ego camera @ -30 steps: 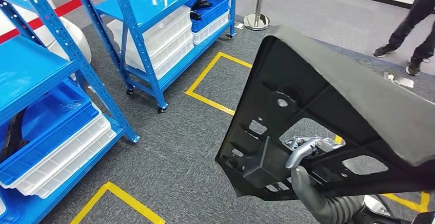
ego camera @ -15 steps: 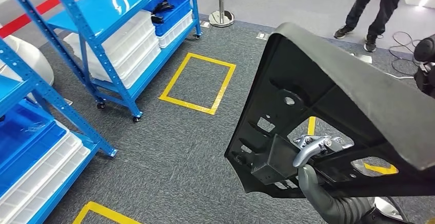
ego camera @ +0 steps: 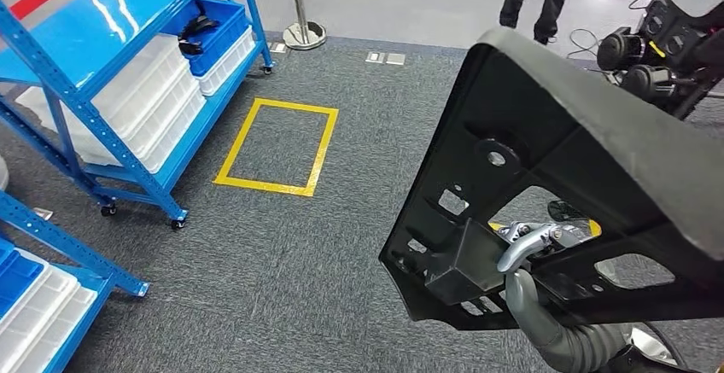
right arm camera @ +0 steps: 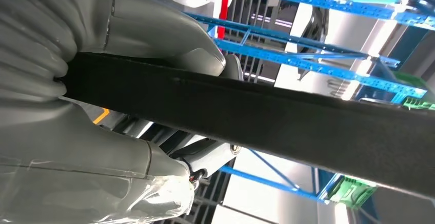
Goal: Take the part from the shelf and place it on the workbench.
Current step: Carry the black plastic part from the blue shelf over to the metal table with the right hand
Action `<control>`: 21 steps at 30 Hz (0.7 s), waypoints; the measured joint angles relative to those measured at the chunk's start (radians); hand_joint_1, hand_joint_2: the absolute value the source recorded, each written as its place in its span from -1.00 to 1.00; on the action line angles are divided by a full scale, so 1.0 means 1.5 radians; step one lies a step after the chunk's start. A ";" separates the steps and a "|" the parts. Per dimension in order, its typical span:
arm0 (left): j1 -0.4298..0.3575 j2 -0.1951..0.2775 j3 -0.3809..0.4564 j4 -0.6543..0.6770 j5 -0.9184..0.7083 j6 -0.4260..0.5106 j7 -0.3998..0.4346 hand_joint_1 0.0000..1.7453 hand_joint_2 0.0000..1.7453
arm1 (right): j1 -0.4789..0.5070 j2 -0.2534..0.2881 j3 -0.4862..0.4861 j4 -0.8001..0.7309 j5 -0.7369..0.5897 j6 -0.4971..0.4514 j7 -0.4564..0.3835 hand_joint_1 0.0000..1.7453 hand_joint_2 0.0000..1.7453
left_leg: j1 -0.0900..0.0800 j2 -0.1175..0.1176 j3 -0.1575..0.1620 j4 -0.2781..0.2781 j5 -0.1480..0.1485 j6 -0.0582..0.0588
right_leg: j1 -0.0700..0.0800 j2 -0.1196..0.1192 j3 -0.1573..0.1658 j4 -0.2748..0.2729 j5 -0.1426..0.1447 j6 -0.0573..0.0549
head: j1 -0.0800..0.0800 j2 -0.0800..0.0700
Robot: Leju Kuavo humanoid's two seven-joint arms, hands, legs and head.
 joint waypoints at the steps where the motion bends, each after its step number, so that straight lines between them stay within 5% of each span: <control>1: 0.000 0.000 0.000 0.000 0.000 0.000 0.000 -1.00 1.00 | 0.003 -0.001 -0.002 0.000 -0.001 0.000 -0.002 1.00 1.00 | 0.001 0.008 0.002 -0.006 0.004 0.001 | 0.000 -0.004 -0.002 0.000 0.001 0.003 | 0.000 0.000; 3: 0.002 -0.001 0.000 0.000 0.001 0.000 0.000 -1.00 1.00 | 0.005 -0.002 -0.007 0.000 -0.002 0.000 -0.006 1.00 1.00 | 0.004 0.025 0.006 -0.018 0.014 0.004 | 0.002 -0.036 -0.015 0.026 -0.018 0.007 | 0.001 0.000; 5: 0.004 -0.002 0.000 0.000 0.002 0.001 0.000 -1.00 1.00 | 0.006 -0.003 -0.009 0.000 -0.003 0.000 -0.009 1.00 1.00 | 0.004 0.044 0.006 -0.023 0.017 0.005 | 0.002 -0.073 -0.049 0.103 -0.064 0.011 | 0.002 0.000; 7: 0.006 -0.002 0.000 0.000 0.004 0.001 0.000 -1.00 1.00 | 0.007 -0.003 -0.010 0.001 -0.006 0.000 -0.011 1.00 1.00 | 0.004 0.064 0.005 -0.022 0.017 0.005 | 0.001 -0.081 -0.078 0.172 -0.091 0.016 | 0.002 0.000; 8: 0.006 -0.002 0.000 0.000 0.005 0.001 0.000 -1.00 1.00 | 0.008 -0.003 -0.010 0.001 -0.007 0.001 -0.012 1.00 1.00 | 0.004 0.074 0.005 -0.022 0.016 0.004 | -0.001 -0.083 -0.075 0.175 -0.087 0.018 | 0.002 0.000; 11: 0.007 -0.002 0.000 0.000 0.007 0.001 0.000 -1.00 1.00 | 0.008 -0.003 -0.011 0.001 -0.008 0.003 -0.014 1.00 1.00 | 0.005 0.098 0.006 -0.018 0.011 -0.003 | -0.004 -0.110 -0.003 0.057 -0.039 0.024 | 0.002 0.000; 13: 0.007 -0.001 0.000 0.000 0.007 0.001 0.000 -1.00 1.00 | 0.008 -0.003 -0.013 0.002 -0.009 0.004 -0.015 1.00 1.00 | 0.003 0.110 0.007 -0.012 0.005 -0.012 | -0.003 -0.127 0.028 0.001 -0.026 0.016 | 0.001 0.000; 15: 0.008 -0.001 0.000 0.000 0.007 0.001 0.000 -1.00 1.00 | 0.009 -0.003 -0.015 0.002 -0.009 0.004 -0.016 1.00 1.00 | 0.002 0.120 0.009 -0.010 0.003 -0.018 | 0.001 -0.119 0.027 -0.004 -0.025 0.003 | 0.000 0.000; 18: 0.007 -0.001 -0.001 0.000 0.007 0.001 0.000 -1.00 1.00 | 0.010 -0.004 -0.017 0.002 -0.009 0.004 -0.016 1.00 1.00 | 0.009 0.094 -0.002 0.020 -0.021 -0.028 | 0.001 -0.100 0.022 -0.004 -0.021 -0.010 | 0.000 0.000; 21: 0.004 -0.002 0.000 0.000 0.007 0.001 0.000 -1.00 1.00 | 0.009 -0.004 -0.019 0.002 -0.009 0.004 -0.015 1.00 1.00 | 0.011 0.055 -0.064 0.154 -0.088 -0.031 | 0.004 -0.082 0.016 -0.005 -0.016 -0.018 | 0.000 0.000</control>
